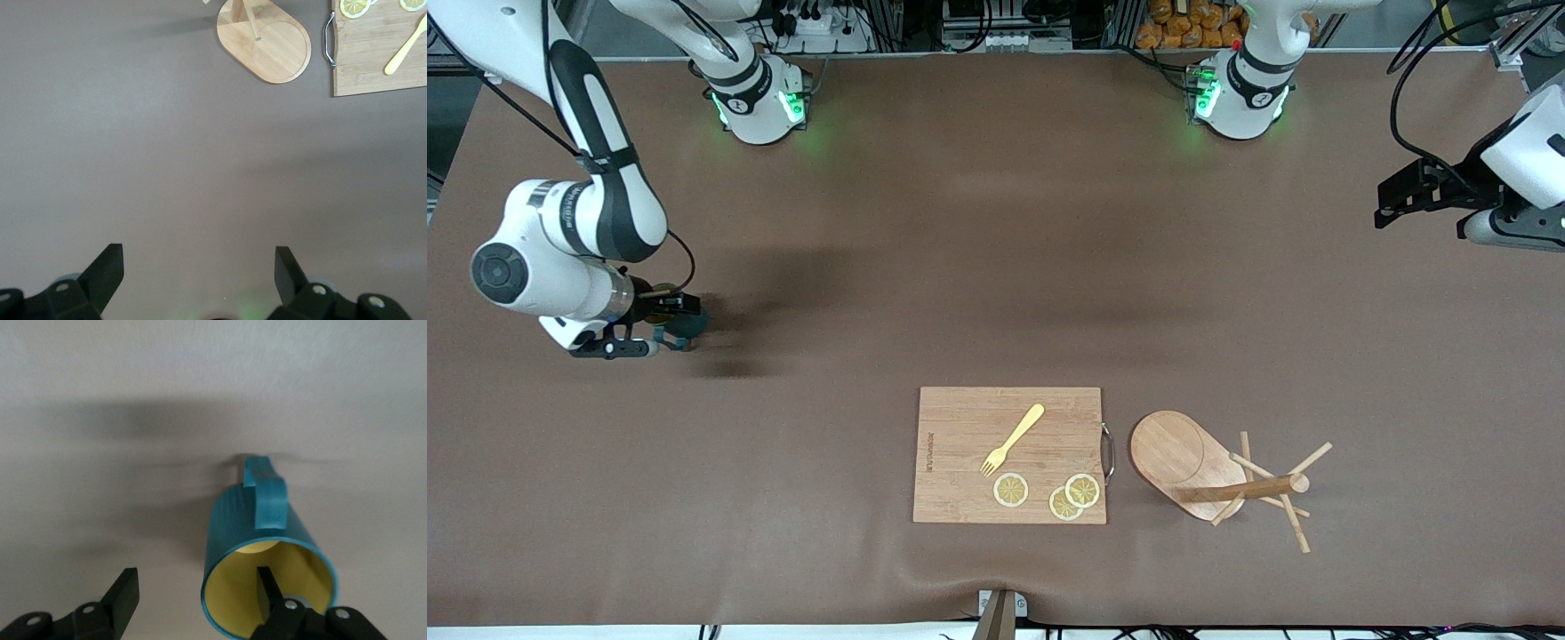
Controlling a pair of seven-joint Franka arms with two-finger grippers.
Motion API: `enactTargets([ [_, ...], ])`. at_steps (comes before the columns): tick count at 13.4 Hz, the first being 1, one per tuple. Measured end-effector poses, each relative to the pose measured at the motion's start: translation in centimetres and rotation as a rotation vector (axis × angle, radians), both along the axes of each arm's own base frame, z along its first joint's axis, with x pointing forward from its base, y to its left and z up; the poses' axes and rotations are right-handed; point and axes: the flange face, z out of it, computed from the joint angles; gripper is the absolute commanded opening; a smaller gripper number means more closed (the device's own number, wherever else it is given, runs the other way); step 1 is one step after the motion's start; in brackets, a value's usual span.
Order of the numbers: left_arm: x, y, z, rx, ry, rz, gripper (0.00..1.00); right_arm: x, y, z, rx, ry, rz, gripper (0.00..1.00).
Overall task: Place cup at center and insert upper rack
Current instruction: 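Close the right gripper on the teal mug's rim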
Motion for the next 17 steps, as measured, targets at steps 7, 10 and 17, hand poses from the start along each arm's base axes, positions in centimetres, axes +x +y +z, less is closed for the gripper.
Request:
enactTargets([
  [7, 0.0, 0.4, 0.0, 0.000, 0.001, 0.007, 1.00, -1.6, 0.4, 2.1, 0.013, 0.038, -0.001, 0.48],
  [10, 0.1, 0.6, 0.0, 0.000, 0.001, 0.011, 1.00, -1.4, 2.4, 2.4, 0.012, 0.015, 0.040, 0.51],
  [17, 0.0, 0.6, -0.1, -0.001, 0.002, 0.011, 1.00, -1.3, 3.1, 2.2, -0.017, 0.007, 0.088, 0.51],
])
